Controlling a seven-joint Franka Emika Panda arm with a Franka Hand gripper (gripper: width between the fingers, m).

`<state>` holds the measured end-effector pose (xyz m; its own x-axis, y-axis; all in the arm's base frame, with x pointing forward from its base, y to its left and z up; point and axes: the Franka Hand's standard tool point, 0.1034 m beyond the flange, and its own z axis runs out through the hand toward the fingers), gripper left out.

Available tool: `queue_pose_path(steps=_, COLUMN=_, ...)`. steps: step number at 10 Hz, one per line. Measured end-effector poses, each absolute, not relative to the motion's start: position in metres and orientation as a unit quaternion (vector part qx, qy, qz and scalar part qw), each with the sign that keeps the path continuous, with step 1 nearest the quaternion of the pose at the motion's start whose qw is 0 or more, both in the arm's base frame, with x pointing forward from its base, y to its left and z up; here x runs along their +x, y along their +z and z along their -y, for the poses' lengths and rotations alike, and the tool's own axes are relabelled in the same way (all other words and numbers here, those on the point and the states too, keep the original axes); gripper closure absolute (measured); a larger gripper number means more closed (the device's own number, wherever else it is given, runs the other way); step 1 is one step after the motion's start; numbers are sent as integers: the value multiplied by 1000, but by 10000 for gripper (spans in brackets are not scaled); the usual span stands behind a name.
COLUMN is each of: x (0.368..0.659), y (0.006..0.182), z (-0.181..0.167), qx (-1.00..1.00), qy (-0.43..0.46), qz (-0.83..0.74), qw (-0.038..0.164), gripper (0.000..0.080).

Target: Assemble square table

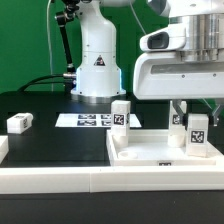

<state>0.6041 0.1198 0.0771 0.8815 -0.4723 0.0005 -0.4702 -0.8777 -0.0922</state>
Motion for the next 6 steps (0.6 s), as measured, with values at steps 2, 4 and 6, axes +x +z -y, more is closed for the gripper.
queue_pose_path(steps=2, x=604, y=77, z=-119, qx=-940, qy=-17, qz=-335, qw=54, gripper=509)
queue_pose_path(steps=4, x=605, y=77, z=-119, qx=-901, qy=-15, qz=-430, qw=59, gripper=509)
queue_pose_path(steps=6, x=605, y=77, z=-121, qx=-863, qy=-9, qz=-502, qw=61, gripper=509)
